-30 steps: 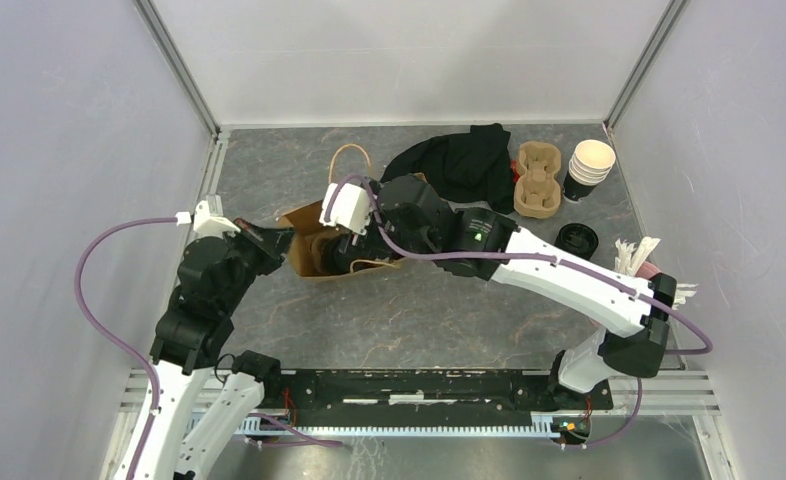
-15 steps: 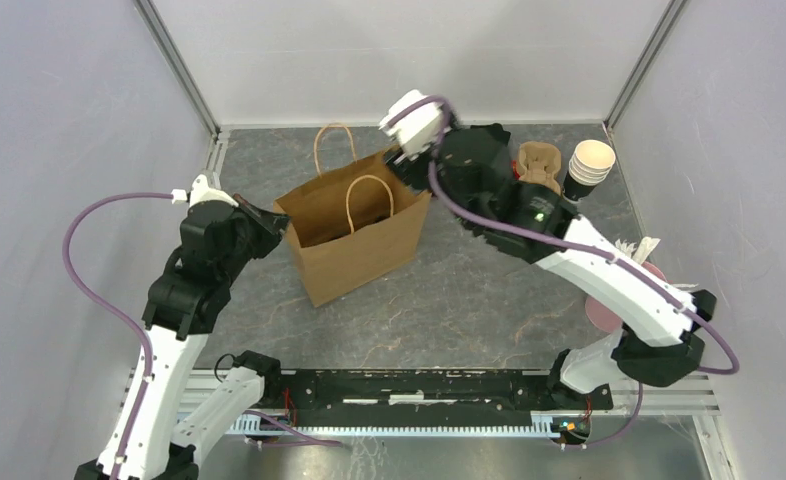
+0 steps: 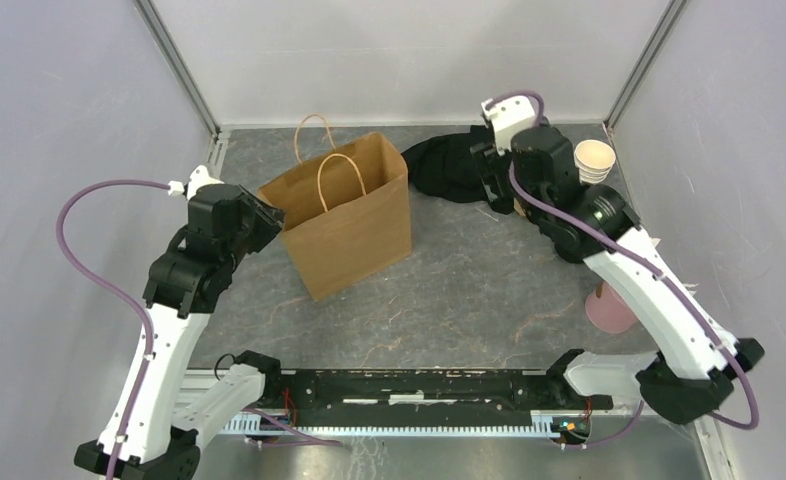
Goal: Pack the takeout coffee
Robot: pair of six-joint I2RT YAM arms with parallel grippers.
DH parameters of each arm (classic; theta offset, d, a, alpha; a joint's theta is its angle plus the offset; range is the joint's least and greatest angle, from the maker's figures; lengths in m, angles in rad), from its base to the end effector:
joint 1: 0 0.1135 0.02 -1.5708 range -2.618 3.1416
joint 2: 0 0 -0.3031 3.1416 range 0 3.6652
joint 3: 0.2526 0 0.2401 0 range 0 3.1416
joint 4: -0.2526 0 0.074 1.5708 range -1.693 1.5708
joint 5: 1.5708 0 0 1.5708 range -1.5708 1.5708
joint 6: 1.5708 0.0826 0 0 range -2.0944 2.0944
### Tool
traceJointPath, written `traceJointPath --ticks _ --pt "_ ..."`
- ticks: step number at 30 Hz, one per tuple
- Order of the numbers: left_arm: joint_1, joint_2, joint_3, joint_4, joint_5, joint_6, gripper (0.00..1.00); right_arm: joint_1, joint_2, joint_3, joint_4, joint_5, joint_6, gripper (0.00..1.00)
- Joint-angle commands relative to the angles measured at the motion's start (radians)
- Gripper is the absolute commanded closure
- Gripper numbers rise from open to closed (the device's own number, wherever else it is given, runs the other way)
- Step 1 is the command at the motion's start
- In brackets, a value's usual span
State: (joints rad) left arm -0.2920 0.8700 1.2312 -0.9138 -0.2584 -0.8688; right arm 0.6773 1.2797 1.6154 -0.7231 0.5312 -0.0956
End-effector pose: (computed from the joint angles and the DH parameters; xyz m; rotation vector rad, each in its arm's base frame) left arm 0.1514 -0.0235 0.4027 -0.7524 1.9942 -0.4197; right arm 0.2344 0.1348 0.4822 -0.3889 1.8645 -0.1272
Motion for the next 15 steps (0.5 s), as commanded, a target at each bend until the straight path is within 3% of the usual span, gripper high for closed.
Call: traceJointPath --ticks 1,6,11,15 --pt "0.002 -0.039 0.016 -0.004 -0.041 0.053 0.59 -0.013 -0.169 -0.095 -0.167 0.081 0.147 0.25" --pt "0.002 -0.067 0.033 0.004 -0.045 0.119 0.42 -0.049 -0.329 -0.227 -0.258 0.177 0.259 0.26" --pt "0.002 -0.093 0.09 0.011 0.039 0.189 0.26 -0.16 -0.333 -0.248 -0.31 0.171 0.304 0.26" --pt "0.002 -0.119 0.131 0.048 0.107 0.264 0.15 -0.434 -0.282 -0.294 -0.275 -0.039 0.272 0.27"
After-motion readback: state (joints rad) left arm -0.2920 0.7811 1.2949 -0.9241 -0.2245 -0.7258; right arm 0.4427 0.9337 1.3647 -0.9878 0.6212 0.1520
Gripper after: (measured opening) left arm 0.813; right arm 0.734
